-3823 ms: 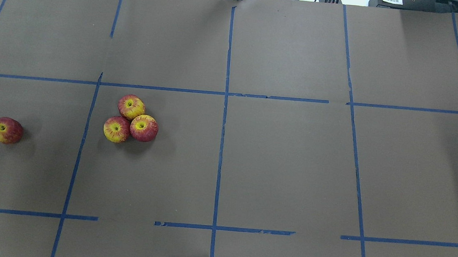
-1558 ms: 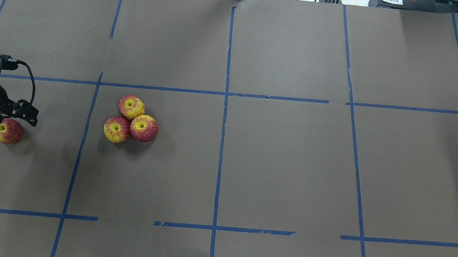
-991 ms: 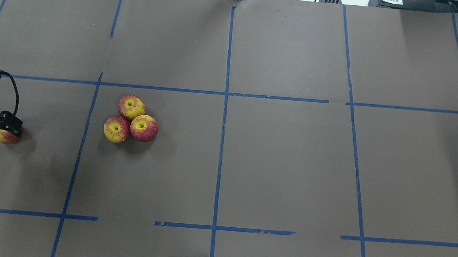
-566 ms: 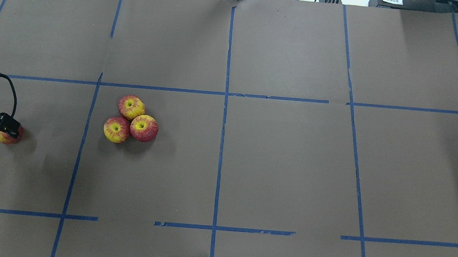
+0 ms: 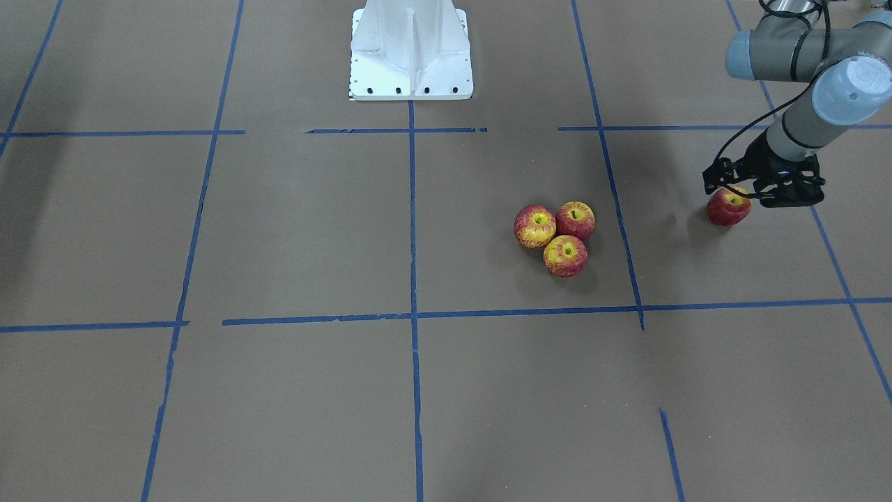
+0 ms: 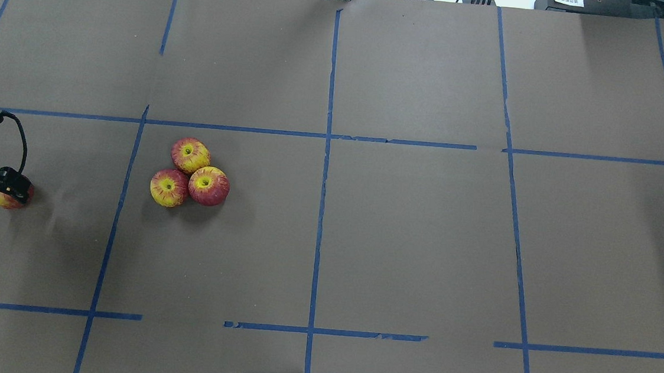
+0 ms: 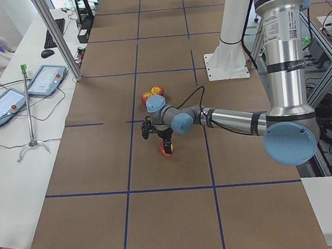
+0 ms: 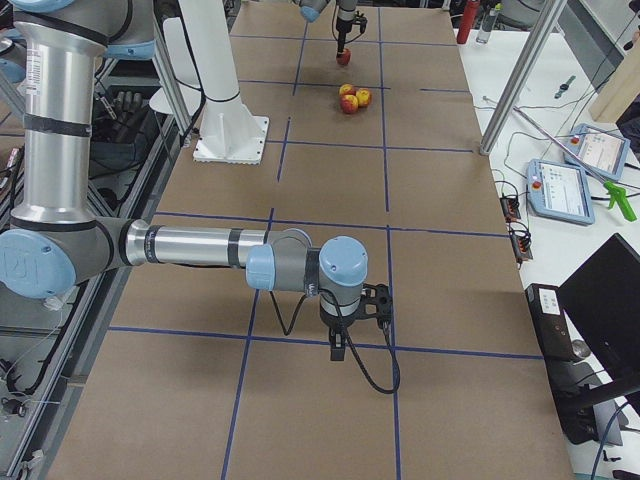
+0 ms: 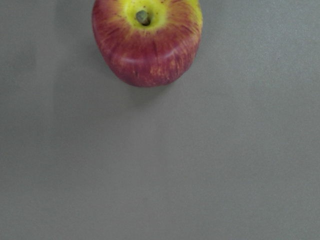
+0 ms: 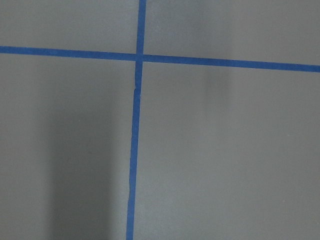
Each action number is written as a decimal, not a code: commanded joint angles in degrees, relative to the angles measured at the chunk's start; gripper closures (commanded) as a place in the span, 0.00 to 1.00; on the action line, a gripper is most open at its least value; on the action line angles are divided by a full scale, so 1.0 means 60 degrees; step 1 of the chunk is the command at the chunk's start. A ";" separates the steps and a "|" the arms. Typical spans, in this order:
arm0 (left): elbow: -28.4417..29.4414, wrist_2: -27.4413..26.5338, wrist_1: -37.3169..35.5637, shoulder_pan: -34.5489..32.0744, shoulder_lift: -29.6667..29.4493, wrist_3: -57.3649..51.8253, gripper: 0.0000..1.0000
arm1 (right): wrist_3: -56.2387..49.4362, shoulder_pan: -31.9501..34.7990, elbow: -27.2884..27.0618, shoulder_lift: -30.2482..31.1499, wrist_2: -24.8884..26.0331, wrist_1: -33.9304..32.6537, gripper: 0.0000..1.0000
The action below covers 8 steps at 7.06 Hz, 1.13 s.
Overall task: Stack apples
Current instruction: 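Close the left gripper around the lone red apple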
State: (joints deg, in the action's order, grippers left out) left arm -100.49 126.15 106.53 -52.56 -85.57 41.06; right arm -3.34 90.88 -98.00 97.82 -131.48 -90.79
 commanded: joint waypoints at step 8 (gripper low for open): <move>0.0868 -0.0005 0.0688 0.0015 -0.0606 -0.0003 0.08 | 0.0000 0.0000 0.0000 0.0000 0.0000 0.0000 0.00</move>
State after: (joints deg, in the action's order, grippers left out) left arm -96.26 126.24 110.65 -52.47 -88.22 41.10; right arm -3.34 90.88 -98.00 97.82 -131.48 -90.79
